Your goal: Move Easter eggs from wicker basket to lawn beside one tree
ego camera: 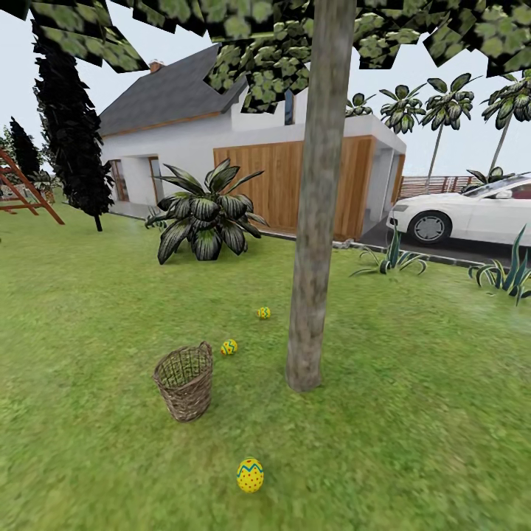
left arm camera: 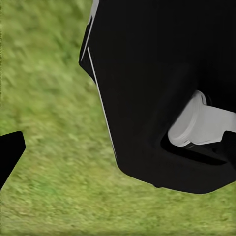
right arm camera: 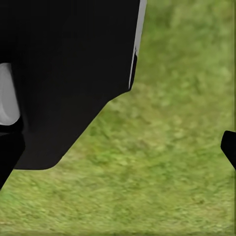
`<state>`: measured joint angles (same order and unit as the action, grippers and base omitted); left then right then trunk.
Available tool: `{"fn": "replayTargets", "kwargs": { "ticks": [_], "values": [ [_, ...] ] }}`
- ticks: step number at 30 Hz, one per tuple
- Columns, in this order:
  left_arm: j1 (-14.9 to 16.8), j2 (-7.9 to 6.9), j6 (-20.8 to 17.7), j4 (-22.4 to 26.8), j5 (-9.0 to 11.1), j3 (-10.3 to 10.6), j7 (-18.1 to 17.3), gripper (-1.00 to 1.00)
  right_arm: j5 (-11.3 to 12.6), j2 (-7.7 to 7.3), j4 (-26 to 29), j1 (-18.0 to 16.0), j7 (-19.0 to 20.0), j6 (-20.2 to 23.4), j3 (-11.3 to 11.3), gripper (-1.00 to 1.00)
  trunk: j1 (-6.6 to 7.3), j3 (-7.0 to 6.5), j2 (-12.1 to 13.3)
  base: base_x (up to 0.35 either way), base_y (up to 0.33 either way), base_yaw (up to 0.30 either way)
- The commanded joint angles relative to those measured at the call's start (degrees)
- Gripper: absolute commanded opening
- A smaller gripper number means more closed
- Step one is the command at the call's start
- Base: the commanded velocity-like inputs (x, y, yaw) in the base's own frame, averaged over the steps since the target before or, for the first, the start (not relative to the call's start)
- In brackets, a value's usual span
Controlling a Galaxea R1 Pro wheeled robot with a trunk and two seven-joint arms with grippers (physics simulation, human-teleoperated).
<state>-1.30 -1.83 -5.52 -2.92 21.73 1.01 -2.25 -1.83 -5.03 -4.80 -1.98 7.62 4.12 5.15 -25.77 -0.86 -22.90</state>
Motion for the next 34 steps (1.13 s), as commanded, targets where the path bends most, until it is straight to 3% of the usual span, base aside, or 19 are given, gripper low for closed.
{"fn": "replayTargets", "kwargs": {
  "ticks": [1, 11, 16, 19, 34],
  "values": [
    [-0.02, -0.02, -0.19, 0.02, 0.45, 0.11, -0.18, 1.0, -0.22, -0.03, -0.1, -0.04, 0.2, 0.08, 0.45, 1.0, -0.02, 0.0, -0.02, 0.0, 0.0, 0.0],
    [-0.02, 0.08, -0.16, 0.12, 0.45, 0.05, -0.1, 1.0, -0.22, -0.04, -0.03, -0.04, 0.2, 0.05, 0.46, 1.0, -0.02, 0.0, -0.02, 0.0, 0.0, 0.0],
    [-0.02, 1.07, -0.11, 0.26, 0.64, -0.22, -0.13, 1.0, -0.15, -0.06, -0.04, -0.04, 0.2, 0.07, 0.41, 1.0, -0.02, 0.0, -0.02, 0.0, 0.0, 0.0],
    [-0.02, 0.37, -0.14, 0.2, 0.67, -0.17, 0.02, 1.0, -0.16, -0.06, -0.05, -0.04, 0.2, 0.08, 0.41, 1.0, -0.02, 0.0, -0.02, 0.0, 0.0, 0.0],
    [-0.02, 0.25, -0.19, 0.19, 0.68, -0.21, 0.06, 1.0, -0.19, -0.06, -0.05, -0.04, 0.2, 0.07, 0.39, 1.0, -0.02, 0.0, -0.02, 0.0, 0.0, 0.0]
  ]
}}
